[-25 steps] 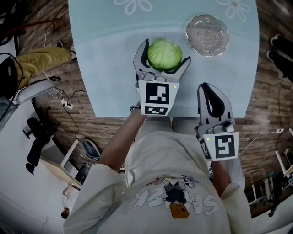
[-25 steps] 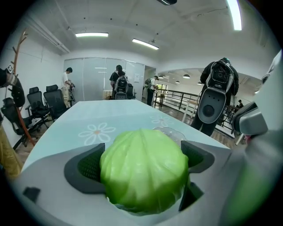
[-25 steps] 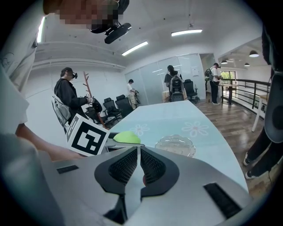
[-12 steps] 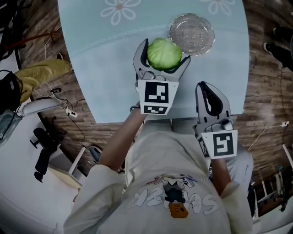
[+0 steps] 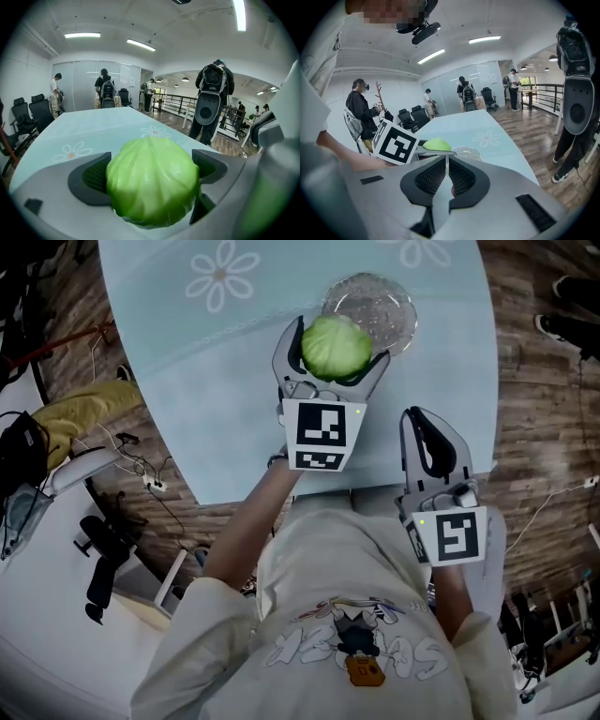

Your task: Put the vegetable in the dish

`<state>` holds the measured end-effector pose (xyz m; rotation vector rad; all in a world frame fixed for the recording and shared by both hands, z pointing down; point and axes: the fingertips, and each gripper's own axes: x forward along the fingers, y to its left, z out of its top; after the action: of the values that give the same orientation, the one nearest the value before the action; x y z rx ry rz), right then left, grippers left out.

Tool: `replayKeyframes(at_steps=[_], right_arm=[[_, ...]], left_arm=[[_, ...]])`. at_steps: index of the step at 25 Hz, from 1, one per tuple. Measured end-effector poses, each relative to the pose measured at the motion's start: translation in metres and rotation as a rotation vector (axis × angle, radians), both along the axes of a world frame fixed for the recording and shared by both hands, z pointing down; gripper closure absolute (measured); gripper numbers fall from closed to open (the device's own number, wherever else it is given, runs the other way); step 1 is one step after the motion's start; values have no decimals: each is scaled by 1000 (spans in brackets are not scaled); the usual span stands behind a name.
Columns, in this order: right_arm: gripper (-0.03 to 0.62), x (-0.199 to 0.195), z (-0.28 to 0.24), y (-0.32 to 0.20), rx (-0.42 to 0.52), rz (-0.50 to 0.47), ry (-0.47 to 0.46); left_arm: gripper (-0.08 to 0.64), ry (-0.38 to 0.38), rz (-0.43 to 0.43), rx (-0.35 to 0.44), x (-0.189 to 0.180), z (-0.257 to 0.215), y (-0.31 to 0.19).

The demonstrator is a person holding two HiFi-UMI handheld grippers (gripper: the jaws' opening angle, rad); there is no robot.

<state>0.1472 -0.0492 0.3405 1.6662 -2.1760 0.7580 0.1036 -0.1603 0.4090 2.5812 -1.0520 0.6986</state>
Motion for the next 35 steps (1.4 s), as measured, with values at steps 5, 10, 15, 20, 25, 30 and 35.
replayKeyframes(at_steps=[5,10,15,20,25,30,35], right_arm=[[554,12,5,-5,-10,13,-3],[554,23,12,-8,-26,19,-1],[554,38,21,-14,-40,28,-8],[554,41,21,-23,-40,28,-14],[554,54,28,-30,-46,34,-20],[554,64,32,-34,-59,43,-23],[554,66,36,-36,-67,41,-33]], left_arm=[[12,-10,18,-18,14,12,-4],[12,-14,32,-32,26,23,-8],[12,-27,34,-53,39,36,-13],[12,-46,38,-62,42,45,-19],[12,-71,38,-77,49,58,-26],[12,-105,53,-82,56,69,-27],[12,-152,39,-94,53,83,-28]])
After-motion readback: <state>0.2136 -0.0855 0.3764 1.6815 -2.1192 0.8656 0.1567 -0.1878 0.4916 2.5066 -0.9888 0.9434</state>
